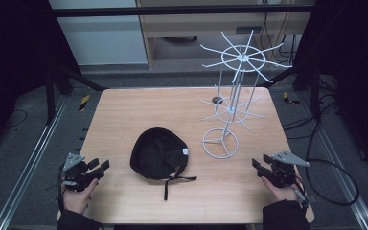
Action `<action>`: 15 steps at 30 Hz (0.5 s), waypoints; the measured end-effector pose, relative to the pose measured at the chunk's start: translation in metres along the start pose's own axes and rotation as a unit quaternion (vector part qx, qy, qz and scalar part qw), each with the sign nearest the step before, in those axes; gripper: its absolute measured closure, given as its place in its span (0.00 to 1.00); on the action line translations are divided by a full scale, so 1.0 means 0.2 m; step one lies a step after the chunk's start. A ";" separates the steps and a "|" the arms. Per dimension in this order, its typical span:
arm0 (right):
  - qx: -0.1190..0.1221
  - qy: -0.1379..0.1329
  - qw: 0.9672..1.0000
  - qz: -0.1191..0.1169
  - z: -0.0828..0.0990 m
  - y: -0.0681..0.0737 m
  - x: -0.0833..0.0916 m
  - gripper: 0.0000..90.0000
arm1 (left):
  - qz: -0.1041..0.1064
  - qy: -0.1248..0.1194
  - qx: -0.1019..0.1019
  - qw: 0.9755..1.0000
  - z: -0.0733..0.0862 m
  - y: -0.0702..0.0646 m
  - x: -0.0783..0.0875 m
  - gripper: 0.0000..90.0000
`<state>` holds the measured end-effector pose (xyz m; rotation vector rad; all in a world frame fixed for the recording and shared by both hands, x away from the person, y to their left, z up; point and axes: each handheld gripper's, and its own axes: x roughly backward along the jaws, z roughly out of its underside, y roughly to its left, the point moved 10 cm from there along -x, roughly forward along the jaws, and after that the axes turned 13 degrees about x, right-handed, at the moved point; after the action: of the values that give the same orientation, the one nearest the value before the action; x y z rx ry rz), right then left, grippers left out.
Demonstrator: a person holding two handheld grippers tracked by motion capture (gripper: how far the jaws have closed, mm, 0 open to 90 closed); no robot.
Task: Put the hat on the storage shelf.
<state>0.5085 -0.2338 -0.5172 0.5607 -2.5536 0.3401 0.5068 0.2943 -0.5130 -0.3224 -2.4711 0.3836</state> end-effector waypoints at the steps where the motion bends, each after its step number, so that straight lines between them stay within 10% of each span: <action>1: 0.001 -0.001 1.000 -0.005 0.00 0.01 0.00 0.62 | 0.001 0.000 -0.002 1.000 0.00 -0.02 0.00 0.56; 15: 0.039 -0.028 0.996 -0.073 -0.15 0.28 -0.02 0.71 | 0.019 0.002 -0.017 1.000 0.02 -0.13 0.01 0.50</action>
<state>0.4986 -0.1727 -0.5021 0.7926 -2.5433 0.3791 0.4984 0.2696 -0.5054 -0.3843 -2.4722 0.3554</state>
